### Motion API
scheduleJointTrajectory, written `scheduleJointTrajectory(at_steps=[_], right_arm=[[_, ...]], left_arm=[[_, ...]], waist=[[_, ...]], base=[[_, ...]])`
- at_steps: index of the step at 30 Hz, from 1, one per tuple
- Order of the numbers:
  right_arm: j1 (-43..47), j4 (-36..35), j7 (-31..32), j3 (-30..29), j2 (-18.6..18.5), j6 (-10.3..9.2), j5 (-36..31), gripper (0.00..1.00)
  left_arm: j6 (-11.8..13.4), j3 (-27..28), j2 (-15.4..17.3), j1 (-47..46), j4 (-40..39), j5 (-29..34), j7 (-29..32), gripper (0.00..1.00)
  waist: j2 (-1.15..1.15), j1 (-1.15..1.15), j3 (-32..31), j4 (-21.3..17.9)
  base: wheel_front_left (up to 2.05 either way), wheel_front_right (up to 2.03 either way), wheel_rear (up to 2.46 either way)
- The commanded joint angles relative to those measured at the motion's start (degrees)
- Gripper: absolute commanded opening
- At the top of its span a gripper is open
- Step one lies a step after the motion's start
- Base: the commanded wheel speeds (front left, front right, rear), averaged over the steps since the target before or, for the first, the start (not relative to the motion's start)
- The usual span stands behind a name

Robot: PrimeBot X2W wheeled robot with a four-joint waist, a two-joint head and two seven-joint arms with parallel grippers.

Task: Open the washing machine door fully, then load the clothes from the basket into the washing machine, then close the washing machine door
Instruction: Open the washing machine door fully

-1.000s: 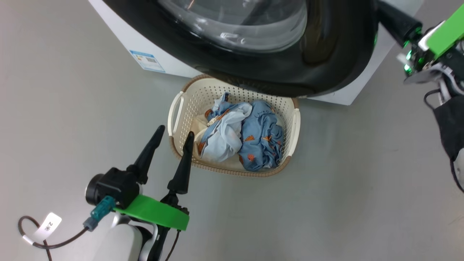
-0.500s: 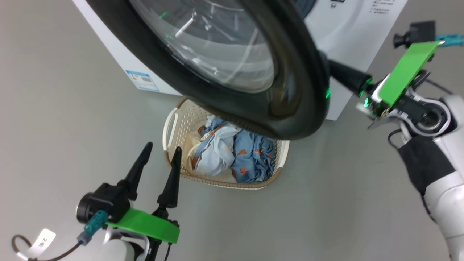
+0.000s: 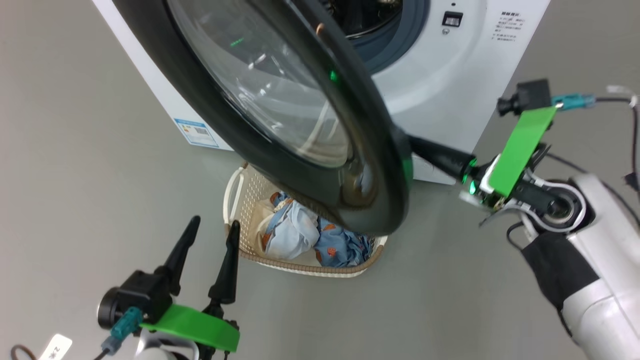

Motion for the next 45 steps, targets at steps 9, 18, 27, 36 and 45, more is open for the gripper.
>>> scheduleJointTrajectory(at_steps=[9, 18, 27, 36, 45], right_arm=[[4.4, -5.2, 1.2, 2.8, 3.1, 0.18, 0.6, 0.0], [6.4, -7.3, 2.0, 4.6, 4.7, 0.18, 0.0, 0.0], [7.5, -8.4, 2.8, 6.6, 6.6, 0.18, -0.4, 0.0], [7.9, -9.3, 3.3, 9.1, 8.9, 0.18, -1.2, 0.0], [7.8, -9.1, 3.0, 9.9, 10.2, 0.18, -1.1, 0.0]], left_arm=[[-0.2, 2.9, 1.0, 1.9, -1.3, 1.0, -0.4, 1.0], [-0.3, 3.2, 1.0, 2.6, -1.5, 0.9, -0.4, 1.0], [-0.3, 3.3, 1.0, 2.9, -1.6, 0.9, -0.4, 1.0], [-0.4, 3.4, 1.0, 2.8, -1.7, 0.8, -0.4, 1.0], [-0.4, 3.6, 1.0, 2.7, -1.9, 0.7, -0.4, 1.0]], waist=[[0.0, 0.0, -2.0, 0.9], [0.0, 0.0, -2.8, 2.4], [0.0, 0.0, -3.2, 3.7], [0.0, 0.0, -3.2, 4.4], [0.0, 0.0, -3.3, 4.7]], base=[[0.0, 0.0, 0.0], [0.0, 0.0, 0.0], [0.0, 0.0, 0.0], [0.0, 0.0, 0.0], [0.0, 0.0, 0.0]])
